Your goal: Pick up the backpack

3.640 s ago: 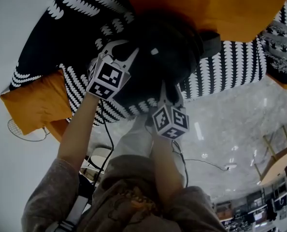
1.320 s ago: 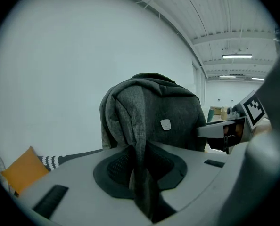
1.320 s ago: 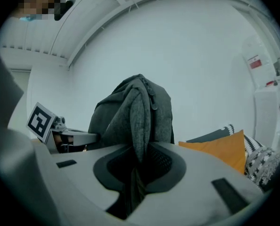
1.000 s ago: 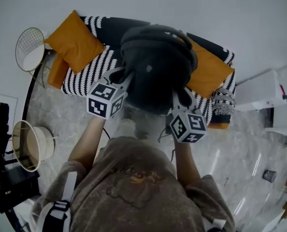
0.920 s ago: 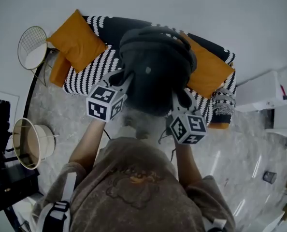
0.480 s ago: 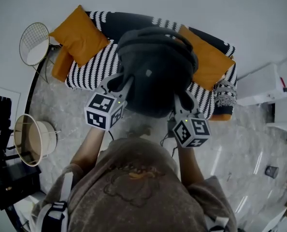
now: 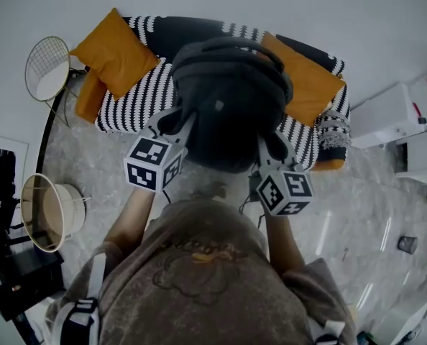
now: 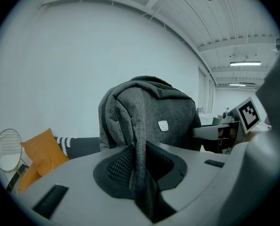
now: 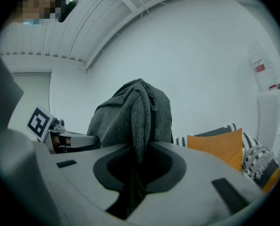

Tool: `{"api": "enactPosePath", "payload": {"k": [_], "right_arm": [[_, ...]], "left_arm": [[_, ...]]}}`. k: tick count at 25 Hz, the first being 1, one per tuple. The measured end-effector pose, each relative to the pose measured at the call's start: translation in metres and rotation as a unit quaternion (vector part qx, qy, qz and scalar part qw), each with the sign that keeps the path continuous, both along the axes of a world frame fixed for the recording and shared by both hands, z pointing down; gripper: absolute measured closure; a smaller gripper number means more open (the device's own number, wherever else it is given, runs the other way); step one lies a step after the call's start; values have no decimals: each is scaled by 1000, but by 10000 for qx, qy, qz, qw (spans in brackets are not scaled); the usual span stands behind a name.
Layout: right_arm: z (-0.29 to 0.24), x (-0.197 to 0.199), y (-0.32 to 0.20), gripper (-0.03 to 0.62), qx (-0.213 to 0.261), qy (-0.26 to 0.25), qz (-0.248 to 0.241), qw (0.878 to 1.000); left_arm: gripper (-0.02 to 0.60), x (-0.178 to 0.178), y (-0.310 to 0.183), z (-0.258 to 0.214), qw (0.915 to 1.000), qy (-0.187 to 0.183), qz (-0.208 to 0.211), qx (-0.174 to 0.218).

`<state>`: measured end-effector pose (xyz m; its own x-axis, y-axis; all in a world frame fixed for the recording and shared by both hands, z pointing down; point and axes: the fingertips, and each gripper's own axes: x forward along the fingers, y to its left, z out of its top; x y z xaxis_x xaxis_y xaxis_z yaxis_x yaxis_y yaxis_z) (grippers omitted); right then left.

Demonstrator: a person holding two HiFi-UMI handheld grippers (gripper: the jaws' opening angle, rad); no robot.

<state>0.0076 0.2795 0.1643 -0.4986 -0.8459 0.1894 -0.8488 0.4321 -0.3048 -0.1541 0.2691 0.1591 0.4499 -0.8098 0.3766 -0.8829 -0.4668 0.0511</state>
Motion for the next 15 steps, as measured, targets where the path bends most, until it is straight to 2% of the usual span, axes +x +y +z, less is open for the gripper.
{"api": "enactPosePath", "payload": {"k": [15], "right_arm": [[7, 2, 0, 543, -64, -34, -84, 9999]], "left_arm": [[522, 2, 3, 8, 9999, -105, -43, -105]]}}
